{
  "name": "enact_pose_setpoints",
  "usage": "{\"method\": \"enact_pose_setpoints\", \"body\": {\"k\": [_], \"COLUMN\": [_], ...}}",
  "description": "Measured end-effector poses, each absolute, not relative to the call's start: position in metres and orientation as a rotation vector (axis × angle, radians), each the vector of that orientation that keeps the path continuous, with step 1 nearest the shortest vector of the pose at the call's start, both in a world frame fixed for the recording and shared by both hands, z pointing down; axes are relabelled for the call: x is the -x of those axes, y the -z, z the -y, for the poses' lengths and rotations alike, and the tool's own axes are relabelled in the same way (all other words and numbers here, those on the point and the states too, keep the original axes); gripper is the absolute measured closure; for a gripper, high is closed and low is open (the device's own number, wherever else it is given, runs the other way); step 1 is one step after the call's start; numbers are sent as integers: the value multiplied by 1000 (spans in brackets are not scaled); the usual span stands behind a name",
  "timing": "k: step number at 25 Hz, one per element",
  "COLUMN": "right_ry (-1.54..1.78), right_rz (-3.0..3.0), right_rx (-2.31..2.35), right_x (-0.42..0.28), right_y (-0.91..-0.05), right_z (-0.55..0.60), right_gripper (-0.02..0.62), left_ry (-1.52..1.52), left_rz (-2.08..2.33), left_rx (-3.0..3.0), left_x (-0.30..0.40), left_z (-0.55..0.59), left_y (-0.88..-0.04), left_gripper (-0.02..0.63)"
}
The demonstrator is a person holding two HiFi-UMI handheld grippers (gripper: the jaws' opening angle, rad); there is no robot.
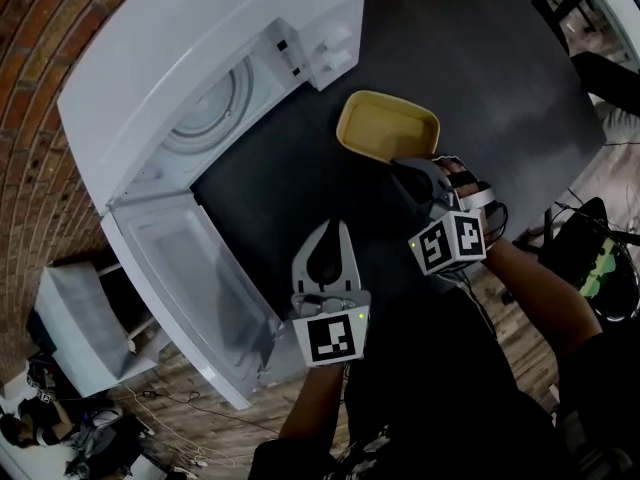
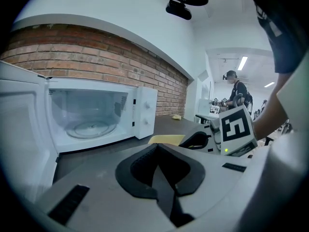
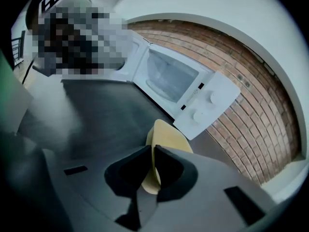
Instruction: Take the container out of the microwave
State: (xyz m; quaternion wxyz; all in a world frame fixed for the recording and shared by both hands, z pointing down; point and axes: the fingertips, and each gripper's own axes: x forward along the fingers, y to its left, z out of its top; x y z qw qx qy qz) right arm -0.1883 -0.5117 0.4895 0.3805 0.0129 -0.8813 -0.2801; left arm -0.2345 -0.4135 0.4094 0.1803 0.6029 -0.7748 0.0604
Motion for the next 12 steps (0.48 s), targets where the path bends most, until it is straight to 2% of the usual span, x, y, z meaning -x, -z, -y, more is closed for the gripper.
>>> {"method": "enact_pose_setpoints", "body": {"k": [12], "right_ry": [632], "right_rz": [2268], "right_rx": [-110], "right_x": [174], "right_y": [-513], "right_z": [515], "right_gripper": [509], "left_ry": [-157], "left_rz": [2233], "left_rx": [-1663], "left_x": [246], "left_z": [399], "left_y": [-406], "left_gripper": [598]}}
